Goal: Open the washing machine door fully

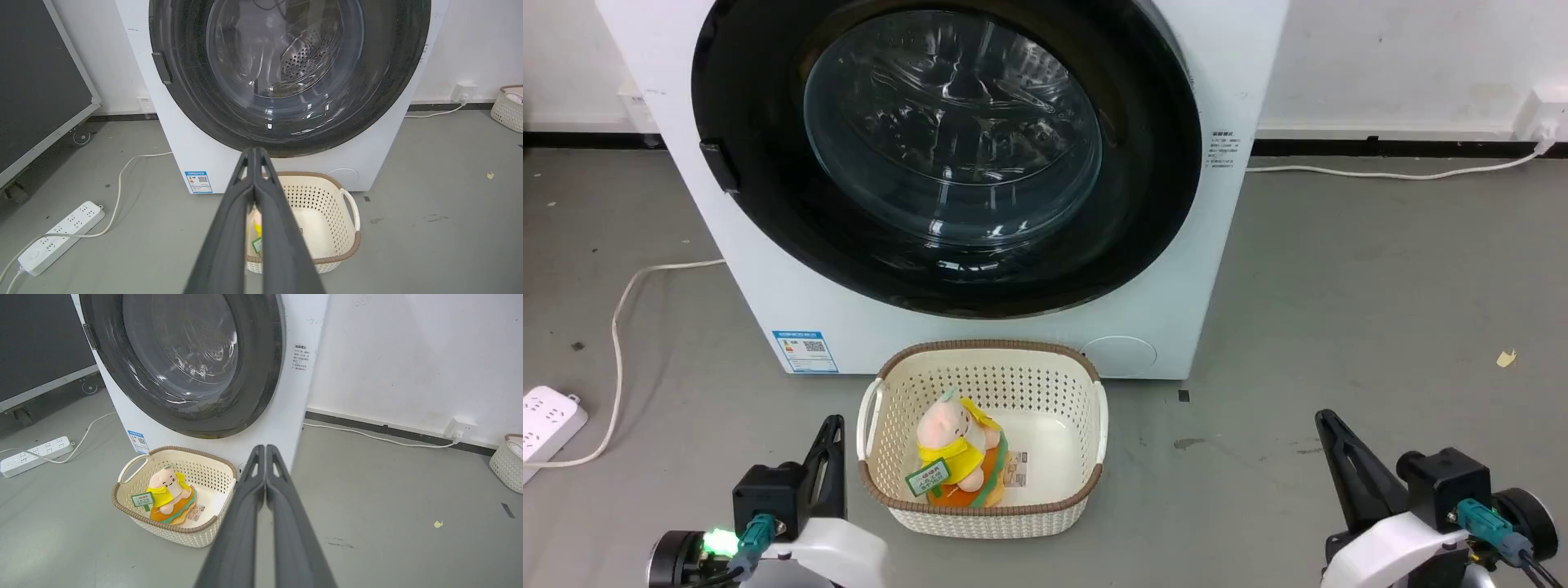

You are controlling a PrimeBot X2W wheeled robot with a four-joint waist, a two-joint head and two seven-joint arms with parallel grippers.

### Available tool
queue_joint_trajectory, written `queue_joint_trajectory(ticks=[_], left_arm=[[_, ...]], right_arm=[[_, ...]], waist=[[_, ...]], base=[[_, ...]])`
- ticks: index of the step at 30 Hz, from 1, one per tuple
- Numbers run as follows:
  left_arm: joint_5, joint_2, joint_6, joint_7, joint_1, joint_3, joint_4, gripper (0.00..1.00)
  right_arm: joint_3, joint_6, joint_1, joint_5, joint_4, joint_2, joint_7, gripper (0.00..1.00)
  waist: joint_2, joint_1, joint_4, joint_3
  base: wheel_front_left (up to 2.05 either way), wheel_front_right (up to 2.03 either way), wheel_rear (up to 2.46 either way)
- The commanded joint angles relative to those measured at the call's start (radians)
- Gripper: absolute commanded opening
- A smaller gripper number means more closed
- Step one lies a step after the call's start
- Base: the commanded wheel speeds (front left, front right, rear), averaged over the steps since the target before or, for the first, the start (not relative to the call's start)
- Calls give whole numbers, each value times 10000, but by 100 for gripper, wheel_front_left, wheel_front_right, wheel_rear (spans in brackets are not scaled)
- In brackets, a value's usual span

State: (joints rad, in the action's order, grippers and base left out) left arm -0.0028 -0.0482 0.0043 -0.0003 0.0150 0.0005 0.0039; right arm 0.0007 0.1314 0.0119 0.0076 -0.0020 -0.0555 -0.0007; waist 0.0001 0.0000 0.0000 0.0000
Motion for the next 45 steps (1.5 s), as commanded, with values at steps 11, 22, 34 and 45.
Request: queue_joint_trajectory(ticks=[11, 22, 34, 45], left_arm=[[28, -20, -43, 3, -150, -5, -39, 0], [28, -20, -43, 3, -150, -5, -39, 0], [28, -20, -43, 3, -150, -5, -39, 0], [-8, 1, 34, -139, 9, -91, 49, 100]], right_arm=[[-7, -7, -119, -76, 20, 53, 7, 0], [-7, -7, -119, -76, 20, 53, 7, 0], [-7, -7, -119, -76, 20, 53, 7, 0], [-21, 0, 18, 91, 52, 1, -139, 100]], waist=[[-1, 0, 0, 0], [-1, 0, 0, 0], [-1, 0, 0, 0], [-1, 0, -5, -22]], base=[[0, 0, 0], [0, 0, 0], [0, 0, 0], [0, 0, 0]])
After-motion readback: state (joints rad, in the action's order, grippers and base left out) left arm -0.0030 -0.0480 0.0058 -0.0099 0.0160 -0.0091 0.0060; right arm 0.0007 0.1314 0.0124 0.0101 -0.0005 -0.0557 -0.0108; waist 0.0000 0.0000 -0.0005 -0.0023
